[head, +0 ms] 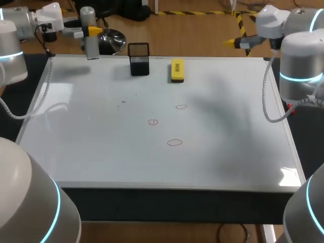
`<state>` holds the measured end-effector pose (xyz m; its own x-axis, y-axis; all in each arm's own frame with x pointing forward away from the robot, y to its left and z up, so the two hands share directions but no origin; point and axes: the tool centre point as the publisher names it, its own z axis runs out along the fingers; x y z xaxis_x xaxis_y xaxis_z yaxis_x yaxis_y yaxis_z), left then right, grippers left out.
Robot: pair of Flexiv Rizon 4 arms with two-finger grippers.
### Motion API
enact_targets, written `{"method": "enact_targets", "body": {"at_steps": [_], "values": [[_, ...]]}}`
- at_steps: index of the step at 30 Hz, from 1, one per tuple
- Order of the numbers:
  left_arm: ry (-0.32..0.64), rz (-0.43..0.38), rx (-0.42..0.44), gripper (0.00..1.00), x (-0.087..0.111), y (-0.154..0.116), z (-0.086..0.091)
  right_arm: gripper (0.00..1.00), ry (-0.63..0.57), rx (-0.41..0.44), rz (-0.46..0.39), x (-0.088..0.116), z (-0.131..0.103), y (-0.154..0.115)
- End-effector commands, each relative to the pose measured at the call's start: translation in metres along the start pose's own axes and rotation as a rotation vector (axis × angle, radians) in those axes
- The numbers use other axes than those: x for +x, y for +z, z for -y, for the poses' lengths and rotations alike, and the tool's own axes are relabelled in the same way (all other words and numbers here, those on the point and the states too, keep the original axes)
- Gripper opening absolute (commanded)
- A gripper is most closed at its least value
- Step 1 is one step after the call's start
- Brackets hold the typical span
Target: Pick up the inspection probe, press it on each red-marked spot on the whiteboard one by one, put down the probe, pick up the eraser, and wipe off all the red marks.
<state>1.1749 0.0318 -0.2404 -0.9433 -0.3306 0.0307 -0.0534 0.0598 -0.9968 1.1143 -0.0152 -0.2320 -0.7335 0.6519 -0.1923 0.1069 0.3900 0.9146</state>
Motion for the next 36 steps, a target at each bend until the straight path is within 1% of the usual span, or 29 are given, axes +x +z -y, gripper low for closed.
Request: {"method": "enact_targets", "body": {"at_steps": [1, 3, 7, 9, 13, 16, 23, 28, 36], "values": [[0.003, 0.059, -0.002, 0.00, 0.005, -0.001, 0.003, 1.00, -0.150, 0.093, -0.400, -0.008, -0.010, 0.051], [0.003, 0.059, -0.002, 0.00, 0.005, -0.001, 0.003, 1.00, -0.219, 0.121, -0.502, 0.000, -0.015, 0.069], [0.003, 0.059, -0.002, 0.00, 0.005, -0.001, 0.003, 1.00, -0.351, 0.160, -0.670, 0.015, -0.026, 0.098], [0.003, 0.059, -0.002, 0.00, 0.005, -0.001, 0.003, 1.00, -0.422, 0.200, -0.729, 0.022, -0.030, 0.110], [0.003, 0.059, -0.002, 0.00, 0.005, -0.001, 0.003, 1.00, -0.564, 0.252, -0.841, 0.033, -0.035, 0.128], [0.003, 0.059, -0.002, 0.00, 0.005, -0.001, 0.003, 1.00, -0.668, 0.289, -0.917, 0.041, -0.037, 0.137], [0.003, 0.059, -0.002, 0.00, 0.005, -0.001, 0.003, 1.00, -0.894, 0.378, -1.116, 0.062, -0.030, 0.149], [0.003, 0.059, -0.002, 0.00, 0.005, -0.001, 0.003, 1.00, -1.042, 0.436, -1.205, 0.071, -0.022, 0.147], [0.003, 0.059, -0.002, 0.00, 0.005, -0.001, 0.003, 1.00, -1.263, 0.528, -1.319, 0.074, -0.002, 0.141]]}}
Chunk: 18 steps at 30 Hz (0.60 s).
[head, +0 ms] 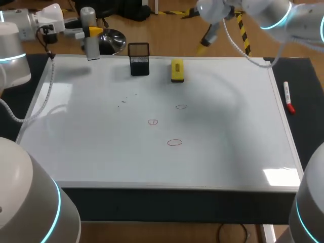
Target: Pick up the inspection probe, press it on each red-marked spot on the whiteboard one by one, put down the probe, pick up the eraser, and wipe off all the red marks.
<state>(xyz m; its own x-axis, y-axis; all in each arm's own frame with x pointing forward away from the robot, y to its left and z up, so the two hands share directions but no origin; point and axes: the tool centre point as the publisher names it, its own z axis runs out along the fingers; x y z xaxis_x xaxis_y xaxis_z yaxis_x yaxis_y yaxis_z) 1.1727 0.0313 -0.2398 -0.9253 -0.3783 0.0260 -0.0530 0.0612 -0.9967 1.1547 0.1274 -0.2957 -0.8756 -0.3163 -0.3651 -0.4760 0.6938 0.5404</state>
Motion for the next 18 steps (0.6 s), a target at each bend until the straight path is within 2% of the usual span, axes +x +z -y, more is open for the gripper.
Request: {"method": "enact_targets", "body": {"at_steps": [1, 5, 10, 14, 15, 17, 18], "values": [[0.002, 0.008, -0.001, 0.00, 0.003, -0.001, 0.002, 1.00, -0.519, 0.246, -0.660, 0.002, 0.003, -0.001], [0.002, 0.008, -0.001, 0.00, 0.003, -0.001, 0.002, 1.00, -0.640, 0.333, -0.729, 0.006, 0.009, 0.003], [0.002, 0.008, -0.001, 0.00, 0.003, -0.001, 0.002, 1.00, -0.735, 0.383, -0.749, 0.006, 0.012, 0.004], [0.002, 0.008, -0.001, 0.00, 0.003, -0.001, 0.002, 1.00, -0.794, 0.465, -0.703, 0.005, 0.012, 0.005], [0.002, 0.008, -0.001, 0.00, 0.003, -0.001, 0.002, 1.00, -0.772, 0.455, -0.695, 0.005, 0.013, 0.006], [0.002, 0.008, -0.001, 0.00, 0.003, -0.001, 0.002, 1.00, -0.705, 0.424, -0.600, 0.001, 0.012, 0.001], [0.002, 0.008, -0.001, 0.00, 0.003, -0.001, 0.002, 1.00, -0.705, 0.424, -0.600, 0.001, 0.012, 0.001]]}}
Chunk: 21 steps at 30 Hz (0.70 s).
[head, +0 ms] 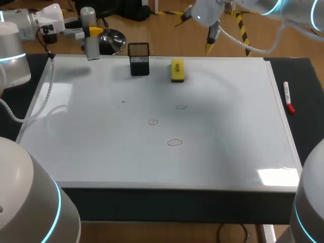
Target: Pick up the inspection probe, press it on each red-marked spot on the whiteboard one by one, put down the probe, pick up the eraser, and wipe off all the red marks.
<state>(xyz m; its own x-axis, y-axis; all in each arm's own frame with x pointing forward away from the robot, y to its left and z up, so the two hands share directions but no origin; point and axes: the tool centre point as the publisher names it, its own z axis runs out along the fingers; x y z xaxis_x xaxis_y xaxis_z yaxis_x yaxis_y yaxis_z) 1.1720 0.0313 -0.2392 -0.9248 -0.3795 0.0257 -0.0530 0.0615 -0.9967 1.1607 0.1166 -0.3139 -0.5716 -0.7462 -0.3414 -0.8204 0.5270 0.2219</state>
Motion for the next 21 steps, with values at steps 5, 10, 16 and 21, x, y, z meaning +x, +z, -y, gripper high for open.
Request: {"method": "enact_targets", "body": {"at_steps": [5, 10, 16, 21], "values": [[0.002, 0.007, -0.001, 0.00, 0.002, 0.000, 0.002, 1.00, -0.241, 0.192, -0.384, -0.005, -0.005, -0.008], [0.002, 0.007, -0.001, 0.00, 0.002, 0.000, 0.002, 1.00, -0.241, 0.192, -0.384, -0.005, -0.005, -0.008], [0.002, 0.007, -0.001, 0.00, 0.002, 0.000, 0.002, 1.00, -0.241, 0.192, -0.384, -0.005, -0.005, -0.008], [0.002, 0.007, -0.001, 0.00, 0.002, 0.000, 0.002, 1.00, -0.254, 0.157, -0.335, 0.003, -0.014, 0.009]]}}
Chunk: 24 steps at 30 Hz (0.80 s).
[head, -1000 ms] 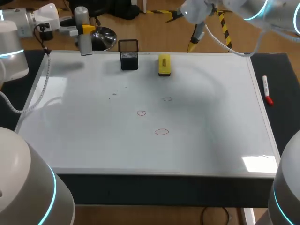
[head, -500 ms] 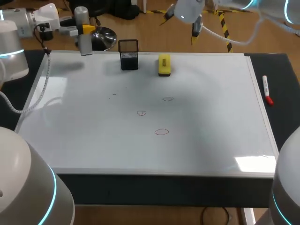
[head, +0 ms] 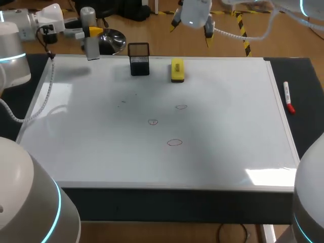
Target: Pick up the inspection probe, press it on each red-marked spot on the whiteboard one by one, put down the probe, pick up the eraser, and wipe off all the red marks.
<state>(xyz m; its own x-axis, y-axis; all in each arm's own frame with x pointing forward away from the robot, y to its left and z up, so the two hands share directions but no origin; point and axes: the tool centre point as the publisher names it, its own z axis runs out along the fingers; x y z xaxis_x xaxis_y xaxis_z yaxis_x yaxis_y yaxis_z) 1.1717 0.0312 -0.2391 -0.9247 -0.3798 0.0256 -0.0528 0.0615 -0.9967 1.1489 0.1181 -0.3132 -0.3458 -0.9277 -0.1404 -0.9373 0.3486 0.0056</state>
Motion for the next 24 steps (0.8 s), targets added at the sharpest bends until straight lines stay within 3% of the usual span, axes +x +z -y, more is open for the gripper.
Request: {"method": "enact_targets", "body": {"at_steps": [1, 16, 24], "values": [[0.002, 0.006, -0.001, 0.00, 0.002, 0.000, 0.002, 1.00, -0.011, -0.013, -0.105, -0.006, -0.004, 0.012], [0.002, 0.006, -0.001, 0.00, 0.002, 0.000, 0.002, 1.00, -0.271, 0.059, -0.040, -0.017, -0.017, 0.055], [0.002, 0.006, -0.001, 0.00, 0.002, 0.000, 0.002, 1.00, -0.327, 0.059, -0.036, -0.017, -0.014, 0.070]]}}
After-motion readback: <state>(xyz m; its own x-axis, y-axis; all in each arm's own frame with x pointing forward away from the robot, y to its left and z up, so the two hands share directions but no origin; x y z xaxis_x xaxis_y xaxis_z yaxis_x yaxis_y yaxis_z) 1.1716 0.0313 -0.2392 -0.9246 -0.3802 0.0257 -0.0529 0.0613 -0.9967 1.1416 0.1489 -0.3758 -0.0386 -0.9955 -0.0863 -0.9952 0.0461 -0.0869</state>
